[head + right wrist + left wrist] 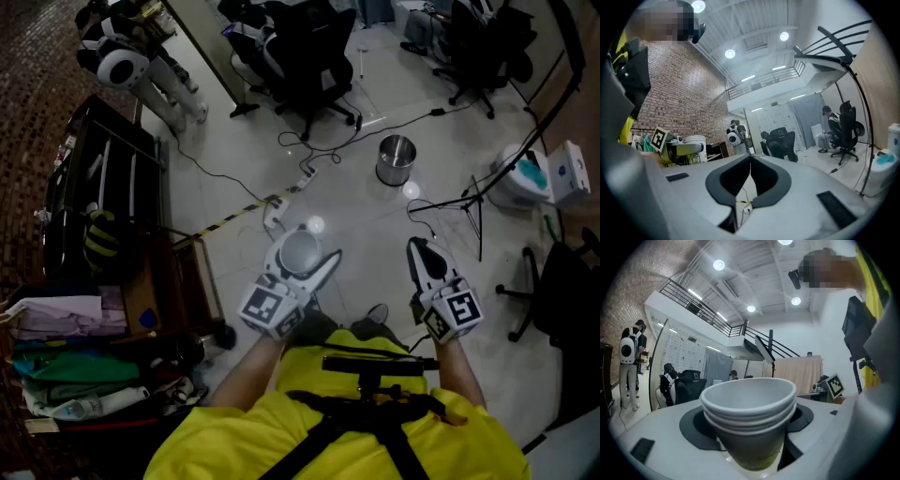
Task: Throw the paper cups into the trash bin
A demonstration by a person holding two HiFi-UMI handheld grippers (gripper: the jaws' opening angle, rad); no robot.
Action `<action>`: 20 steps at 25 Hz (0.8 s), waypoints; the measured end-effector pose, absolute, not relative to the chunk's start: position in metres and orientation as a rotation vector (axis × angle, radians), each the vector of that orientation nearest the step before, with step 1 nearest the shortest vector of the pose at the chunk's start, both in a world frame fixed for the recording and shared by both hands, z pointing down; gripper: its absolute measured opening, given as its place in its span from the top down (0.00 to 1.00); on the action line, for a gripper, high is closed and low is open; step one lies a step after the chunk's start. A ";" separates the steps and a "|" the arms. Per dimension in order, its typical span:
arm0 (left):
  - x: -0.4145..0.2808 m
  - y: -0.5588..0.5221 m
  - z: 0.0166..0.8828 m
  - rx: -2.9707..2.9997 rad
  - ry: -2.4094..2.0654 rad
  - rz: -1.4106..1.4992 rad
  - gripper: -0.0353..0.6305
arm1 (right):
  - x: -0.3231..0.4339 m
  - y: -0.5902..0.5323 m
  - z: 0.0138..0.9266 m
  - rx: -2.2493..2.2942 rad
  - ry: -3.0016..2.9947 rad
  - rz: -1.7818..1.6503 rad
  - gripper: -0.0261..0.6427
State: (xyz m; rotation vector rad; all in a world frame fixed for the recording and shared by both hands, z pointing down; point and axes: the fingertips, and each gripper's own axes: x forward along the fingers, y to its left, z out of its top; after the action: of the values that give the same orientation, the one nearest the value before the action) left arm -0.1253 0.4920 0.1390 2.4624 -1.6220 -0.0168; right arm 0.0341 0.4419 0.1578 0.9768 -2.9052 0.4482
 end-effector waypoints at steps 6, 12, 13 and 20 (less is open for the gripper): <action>-0.130 0.404 0.140 2.461 -1.591 -0.007 0.41 | 0.032 0.365 0.159 1.010 -2.888 0.504 0.95; -0.147 0.293 0.160 2.528 -1.499 0.000 0.41 | 0.026 0.269 0.175 1.139 -2.845 0.483 0.95; -0.151 0.275 0.162 2.541 -1.468 0.000 0.41 | 0.021 0.253 0.177 1.164 -2.836 0.479 0.95; -0.192 0.151 0.154 2.649 -1.280 0.022 0.41 | -0.034 0.143 0.166 1.318 -2.764 0.448 0.95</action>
State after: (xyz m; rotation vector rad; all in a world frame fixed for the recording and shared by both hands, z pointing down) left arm -0.1921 0.1508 0.1543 2.6486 -1.2798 0.0217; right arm -0.0345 0.1433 0.1661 1.3184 -2.7639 0.4477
